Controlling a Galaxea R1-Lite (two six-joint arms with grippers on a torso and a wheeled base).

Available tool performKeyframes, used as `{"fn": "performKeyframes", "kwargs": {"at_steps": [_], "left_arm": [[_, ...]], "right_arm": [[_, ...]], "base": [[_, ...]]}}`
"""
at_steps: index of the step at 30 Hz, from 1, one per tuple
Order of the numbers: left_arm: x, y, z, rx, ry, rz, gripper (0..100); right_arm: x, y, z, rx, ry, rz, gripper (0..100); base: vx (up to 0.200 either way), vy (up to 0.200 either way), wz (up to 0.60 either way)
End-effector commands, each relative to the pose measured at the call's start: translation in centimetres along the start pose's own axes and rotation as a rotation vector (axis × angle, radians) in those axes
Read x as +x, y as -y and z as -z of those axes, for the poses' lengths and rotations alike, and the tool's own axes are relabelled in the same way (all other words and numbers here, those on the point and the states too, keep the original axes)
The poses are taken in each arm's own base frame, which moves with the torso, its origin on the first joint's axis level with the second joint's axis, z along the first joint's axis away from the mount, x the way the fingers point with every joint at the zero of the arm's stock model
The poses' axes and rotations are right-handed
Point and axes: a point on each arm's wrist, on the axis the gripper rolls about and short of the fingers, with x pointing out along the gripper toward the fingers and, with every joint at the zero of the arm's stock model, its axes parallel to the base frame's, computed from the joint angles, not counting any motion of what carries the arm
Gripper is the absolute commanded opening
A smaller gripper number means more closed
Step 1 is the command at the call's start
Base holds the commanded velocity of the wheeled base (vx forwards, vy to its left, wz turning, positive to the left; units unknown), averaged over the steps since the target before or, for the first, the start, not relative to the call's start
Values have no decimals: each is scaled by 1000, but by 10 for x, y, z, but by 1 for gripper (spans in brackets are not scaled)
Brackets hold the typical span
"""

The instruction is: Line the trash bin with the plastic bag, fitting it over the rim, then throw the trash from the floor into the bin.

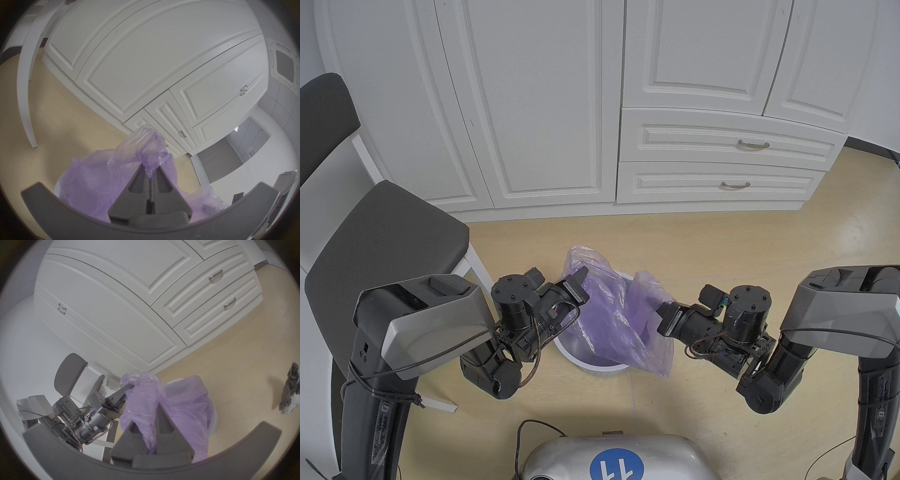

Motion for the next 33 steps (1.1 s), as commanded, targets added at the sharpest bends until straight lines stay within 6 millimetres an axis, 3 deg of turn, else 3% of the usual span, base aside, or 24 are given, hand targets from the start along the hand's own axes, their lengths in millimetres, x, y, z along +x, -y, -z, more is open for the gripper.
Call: {"fn": "performKeyframes", "kwargs": {"at_steps": [1,5,15,19,24,30,33], "left_arm": [[0,-21,13,10,-28,-42,0],[-1,-20,12,13,-26,-44,0],[-11,-27,6,66,-49,-70,0],[-17,-34,13,159,-106,-67,0],[-20,-42,2,222,-93,-91,0],[-24,-53,-14,290,-74,-112,0],[-29,-50,-27,371,-68,-118,0]], "right_arm": [[6,6,22,11,-41,4,0],[10,6,31,15,-60,3,0],[14,3,31,14,-49,-11,0],[16,9,38,11,-66,2,0],[16,12,40,4,-70,6,0],[16,12,21,-57,-27,10,0],[19,11,-5,-99,-33,93,0]], "base": [[0,0,0],[0,0,0],[0,0,0],[0,0,0],[0,0,0],[0,0,0],[0,0,0]]}}
